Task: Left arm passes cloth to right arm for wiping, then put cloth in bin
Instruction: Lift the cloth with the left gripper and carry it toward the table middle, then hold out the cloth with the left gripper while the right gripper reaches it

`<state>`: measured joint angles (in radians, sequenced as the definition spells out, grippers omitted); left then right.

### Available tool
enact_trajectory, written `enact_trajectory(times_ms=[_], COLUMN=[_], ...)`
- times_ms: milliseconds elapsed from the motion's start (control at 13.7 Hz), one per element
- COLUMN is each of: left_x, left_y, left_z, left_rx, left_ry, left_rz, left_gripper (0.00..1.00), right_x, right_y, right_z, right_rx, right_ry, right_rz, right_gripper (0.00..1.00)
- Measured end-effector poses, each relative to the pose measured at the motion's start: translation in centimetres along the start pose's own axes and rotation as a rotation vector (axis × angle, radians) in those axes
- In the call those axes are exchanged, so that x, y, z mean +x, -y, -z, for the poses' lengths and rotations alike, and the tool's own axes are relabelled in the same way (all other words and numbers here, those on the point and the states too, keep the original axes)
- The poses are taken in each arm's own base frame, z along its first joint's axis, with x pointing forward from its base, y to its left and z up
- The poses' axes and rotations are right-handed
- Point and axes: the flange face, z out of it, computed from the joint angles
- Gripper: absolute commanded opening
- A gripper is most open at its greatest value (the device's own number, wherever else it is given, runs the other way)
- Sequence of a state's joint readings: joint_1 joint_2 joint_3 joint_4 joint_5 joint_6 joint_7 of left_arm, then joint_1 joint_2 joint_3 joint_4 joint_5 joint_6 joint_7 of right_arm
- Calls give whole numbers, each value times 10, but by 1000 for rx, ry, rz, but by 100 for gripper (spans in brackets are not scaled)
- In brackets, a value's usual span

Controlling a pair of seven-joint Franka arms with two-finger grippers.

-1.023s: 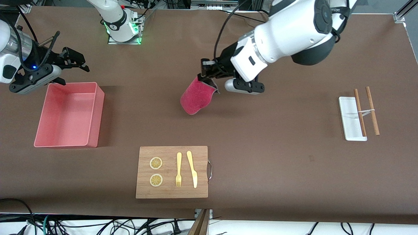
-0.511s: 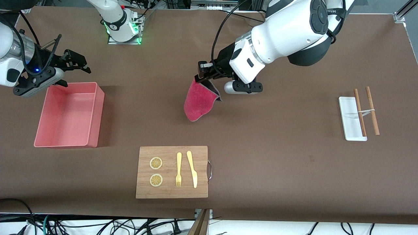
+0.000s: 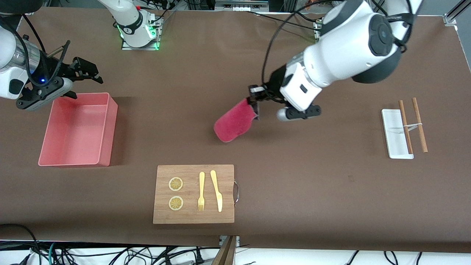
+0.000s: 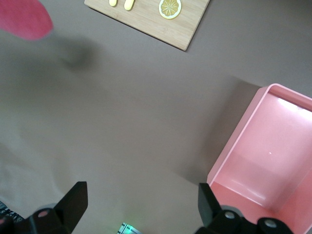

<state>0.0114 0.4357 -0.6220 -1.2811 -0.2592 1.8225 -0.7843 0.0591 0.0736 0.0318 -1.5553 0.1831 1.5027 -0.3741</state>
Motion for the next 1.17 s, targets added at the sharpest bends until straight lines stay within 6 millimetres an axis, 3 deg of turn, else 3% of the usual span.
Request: enact_trajectory(times_ms=[219, 365, 438, 804, 1169], left_x=[43, 59, 55, -10, -8], left_y=[73, 100, 95, 15, -18], left_z=[31, 50, 52, 42, 64], left_rx=[138, 139, 134, 48, -260], left_ry=[28, 29, 31, 55, 38], left_rz=[-45, -53, -62, -57, 71], left_gripper=[0, 0, 0, 0, 0], right_x=[2, 13, 21, 61, 92], right_y=[0, 5, 10, 57, 97], right_z=[-2, -12, -21, -72, -100], right_rx=[1, 26, 44, 121, 190], right_ry=[-3, -23, -41, -113, -211], right_rz=[7, 65, 95, 235, 362], right_gripper=[100, 100, 100, 100, 100])
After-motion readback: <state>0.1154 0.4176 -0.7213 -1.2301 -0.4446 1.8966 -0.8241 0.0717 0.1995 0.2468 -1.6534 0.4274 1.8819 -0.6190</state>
